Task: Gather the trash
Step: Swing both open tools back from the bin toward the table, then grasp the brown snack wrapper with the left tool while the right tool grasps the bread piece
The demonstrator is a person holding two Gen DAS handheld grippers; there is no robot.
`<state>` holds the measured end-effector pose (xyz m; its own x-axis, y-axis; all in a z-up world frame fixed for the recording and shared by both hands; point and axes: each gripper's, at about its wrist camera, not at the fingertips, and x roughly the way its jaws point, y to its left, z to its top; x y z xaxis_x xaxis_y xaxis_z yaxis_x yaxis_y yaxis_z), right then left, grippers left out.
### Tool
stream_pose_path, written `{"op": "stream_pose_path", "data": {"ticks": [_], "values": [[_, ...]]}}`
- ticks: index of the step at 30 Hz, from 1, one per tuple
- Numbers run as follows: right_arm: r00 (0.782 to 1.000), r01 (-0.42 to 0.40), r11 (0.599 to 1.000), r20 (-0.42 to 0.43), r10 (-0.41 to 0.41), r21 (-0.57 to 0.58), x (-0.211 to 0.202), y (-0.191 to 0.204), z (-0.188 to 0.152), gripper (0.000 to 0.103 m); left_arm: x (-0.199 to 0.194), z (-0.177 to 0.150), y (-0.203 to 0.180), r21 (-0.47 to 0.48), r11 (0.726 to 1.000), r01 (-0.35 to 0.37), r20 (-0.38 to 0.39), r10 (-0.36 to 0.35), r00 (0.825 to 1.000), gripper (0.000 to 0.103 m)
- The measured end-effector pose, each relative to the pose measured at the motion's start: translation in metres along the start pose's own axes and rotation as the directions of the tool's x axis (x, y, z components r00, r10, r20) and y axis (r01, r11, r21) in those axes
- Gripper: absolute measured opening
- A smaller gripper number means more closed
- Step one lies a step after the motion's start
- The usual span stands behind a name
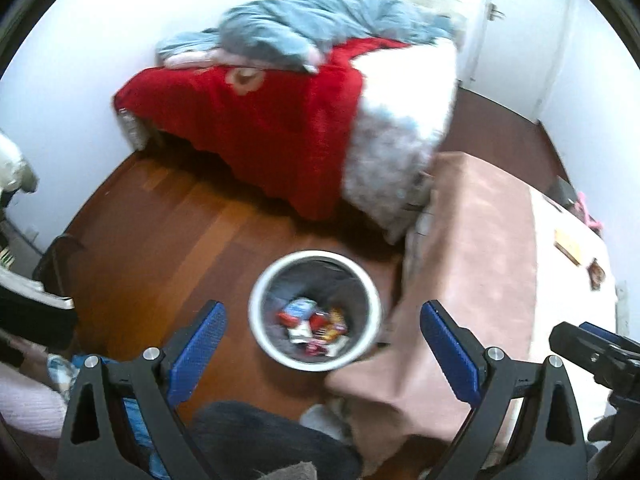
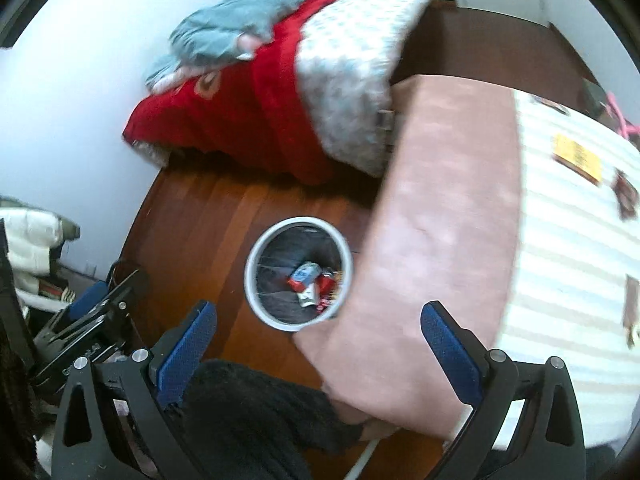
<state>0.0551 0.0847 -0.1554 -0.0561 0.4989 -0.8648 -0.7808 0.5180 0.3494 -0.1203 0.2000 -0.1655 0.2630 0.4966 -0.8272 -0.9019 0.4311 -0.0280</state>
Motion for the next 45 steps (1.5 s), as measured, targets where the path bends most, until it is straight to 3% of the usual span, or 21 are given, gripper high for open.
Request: {"op": "stream_pose_path", "data": {"ticks": [3, 7, 10, 14, 16, 17, 21, 24, 25, 26, 27, 35, 41, 45], "values": [[0.997, 0.071, 0.996, 0.001, -0.071, 0.059, -0.014, -0.054, -0.007, 0.103, 0.020, -0.008, -0.052, 0.055, 0.997, 0.056, -0.045, -0.054, 0.998, 0.099], [0.977, 0.212, 0.957, -0.037, -0.209, 0.197, -0.029, -0.161, -0.017, 0.103, 0.052, -0.026, -0.138, 0.159, 0.980, 0.120, -0.123, -0.101, 0.987, 0.099], [0.951, 0.308, 0.889, -0.083, -0.298, 0.339, -0.039, -0.251, -0.030, 0.103, 0.074, -0.045, -0.202, 0.247, 0.957, 0.150, -0.170, -0.110, 0.979, 0.099], [0.933, 0.348, 0.781, -0.113, -0.340, 0.519, -0.045, -0.352, -0.046, 0.103, 0.096, -0.065, -0.274, 0.336, 0.927, 0.166, -0.211, -0.097, 0.973, 0.099], [0.930, 0.353, 0.736, -0.129, -0.344, 0.578, -0.042, -0.390, -0.051, 0.098, 0.104, -0.074, -0.298, 0.365, 0.916, 0.165, -0.225, -0.085, 0.971, 0.099], [0.933, 0.341, 0.724, -0.126, -0.336, 0.599, -0.039, -0.404, -0.053, 0.089, 0.109, -0.076, -0.307, 0.380, 0.911, 0.164, -0.230, -0.078, 0.970, 0.099], [0.933, 0.338, 0.718, -0.117, -0.340, 0.608, -0.026, -0.429, -0.048, 0.073, 0.122, -0.079, -0.334, 0.421, 0.895, 0.147, -0.237, -0.048, 0.970, 0.099], [0.919, 0.370, 0.721, -0.118, -0.376, 0.586, -0.016, -0.431, -0.046, 0.055, 0.126, -0.078, -0.342, 0.434, 0.890, 0.139, -0.235, -0.037, 0.971, 0.099], [0.912, 0.381, 0.722, -0.105, -0.397, 0.578, -0.015, -0.427, -0.046, 0.053, 0.127, -0.077, -0.343, 0.435, 0.889, 0.140, -0.237, -0.037, 0.971, 0.099], [0.909, 0.386, 0.729, -0.097, -0.405, 0.566, -0.013, -0.423, -0.045, 0.038, 0.128, -0.077, -0.345, 0.435, 0.890, 0.140, -0.237, -0.037, 0.971, 0.099], [0.904, 0.395, 0.729, -0.095, -0.418, 0.559, -0.011, -0.419, -0.044, 0.032, 0.129, -0.074, -0.347, 0.432, 0.890, 0.142, -0.237, -0.040, 0.971, 0.099], [0.929, 0.310, 0.746, -0.022, -0.369, 0.589, -0.024, -0.434, -0.024, 0.030, 0.131, -0.044, -0.381, 0.422, 0.885, 0.196, -0.247, -0.096, 0.964, 0.099], [0.937, 0.292, 0.739, -0.028, -0.348, 0.606, -0.022, -0.470, 0.018, 0.030, 0.148, 0.004, -0.450, 0.309, 0.876, 0.371, -0.361, -0.253, 0.897, 0.099], [0.936, 0.303, 0.723, -0.051, -0.348, 0.621, -0.021, -0.495, 0.031, 0.030, 0.166, 0.015, -0.500, 0.274, 0.853, 0.444, -0.422, -0.308, 0.853, 0.098]]}}
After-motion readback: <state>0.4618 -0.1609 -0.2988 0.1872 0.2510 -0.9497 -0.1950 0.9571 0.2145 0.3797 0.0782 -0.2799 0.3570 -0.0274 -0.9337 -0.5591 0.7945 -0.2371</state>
